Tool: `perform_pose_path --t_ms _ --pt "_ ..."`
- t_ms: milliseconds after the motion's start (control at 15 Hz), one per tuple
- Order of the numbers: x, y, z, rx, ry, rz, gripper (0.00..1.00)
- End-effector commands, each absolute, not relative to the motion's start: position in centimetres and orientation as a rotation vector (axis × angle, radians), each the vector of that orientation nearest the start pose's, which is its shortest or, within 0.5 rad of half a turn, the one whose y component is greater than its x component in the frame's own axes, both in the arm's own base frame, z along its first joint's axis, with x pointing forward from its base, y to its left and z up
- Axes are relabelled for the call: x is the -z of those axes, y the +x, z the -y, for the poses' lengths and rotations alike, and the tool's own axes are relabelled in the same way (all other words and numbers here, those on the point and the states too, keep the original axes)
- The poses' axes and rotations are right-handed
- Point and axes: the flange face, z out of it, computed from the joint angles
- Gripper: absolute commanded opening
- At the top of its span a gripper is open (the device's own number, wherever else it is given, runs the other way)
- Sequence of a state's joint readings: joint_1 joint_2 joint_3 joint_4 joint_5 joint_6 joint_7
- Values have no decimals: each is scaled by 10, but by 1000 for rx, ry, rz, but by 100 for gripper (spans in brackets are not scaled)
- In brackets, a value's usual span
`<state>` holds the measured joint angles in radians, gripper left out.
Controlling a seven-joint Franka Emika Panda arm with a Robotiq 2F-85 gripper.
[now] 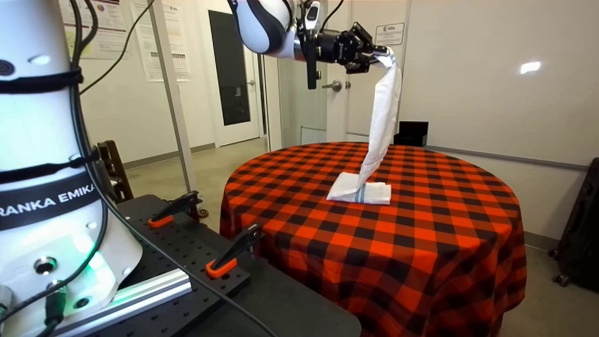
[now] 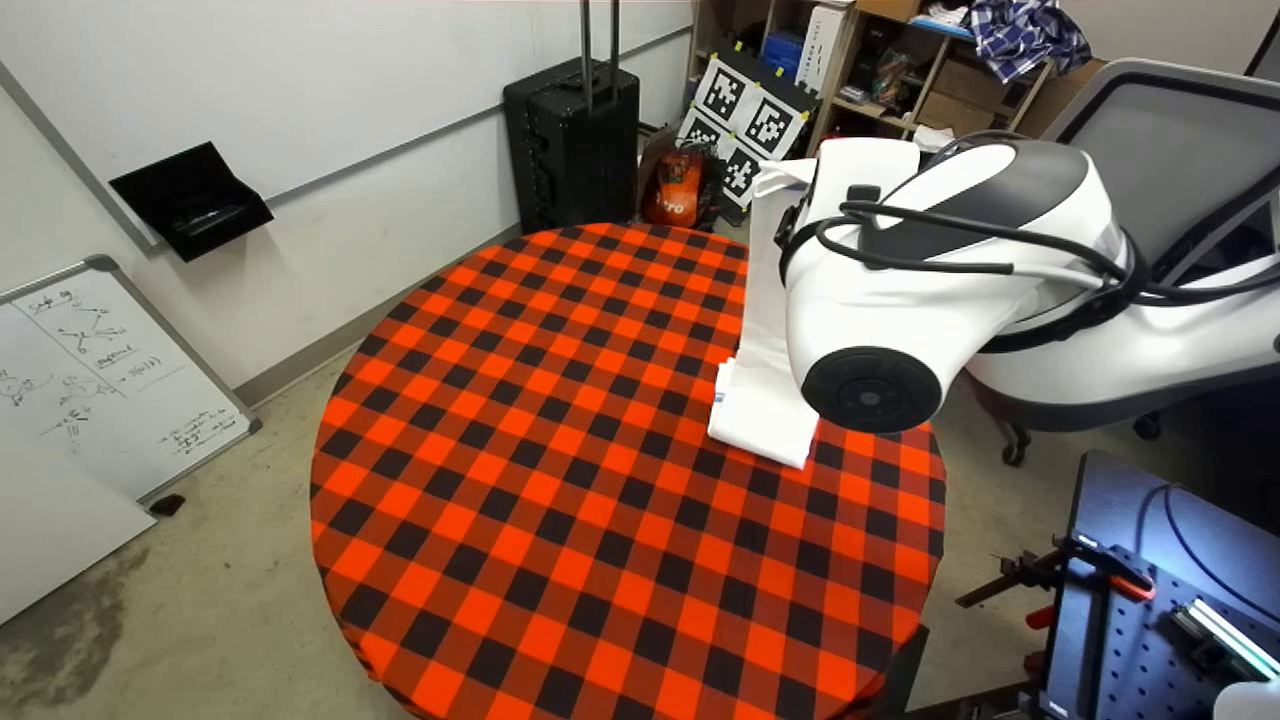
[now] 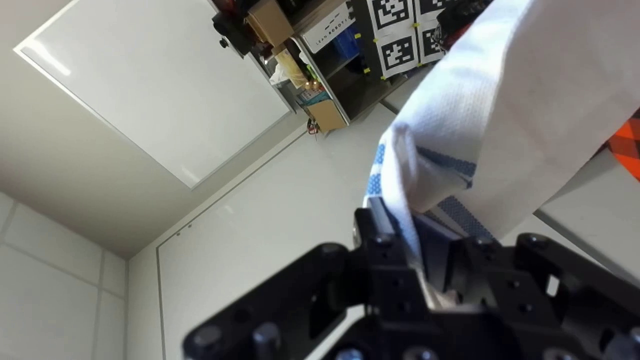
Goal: Fold the towel three times over
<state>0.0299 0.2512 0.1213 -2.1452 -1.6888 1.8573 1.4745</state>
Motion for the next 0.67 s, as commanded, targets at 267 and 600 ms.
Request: perform_pose_path --t_ms 267,600 --pt "-273 600 3 -739 1767 148 2" --pt "-261 607 -9 -697 1904 175 2"
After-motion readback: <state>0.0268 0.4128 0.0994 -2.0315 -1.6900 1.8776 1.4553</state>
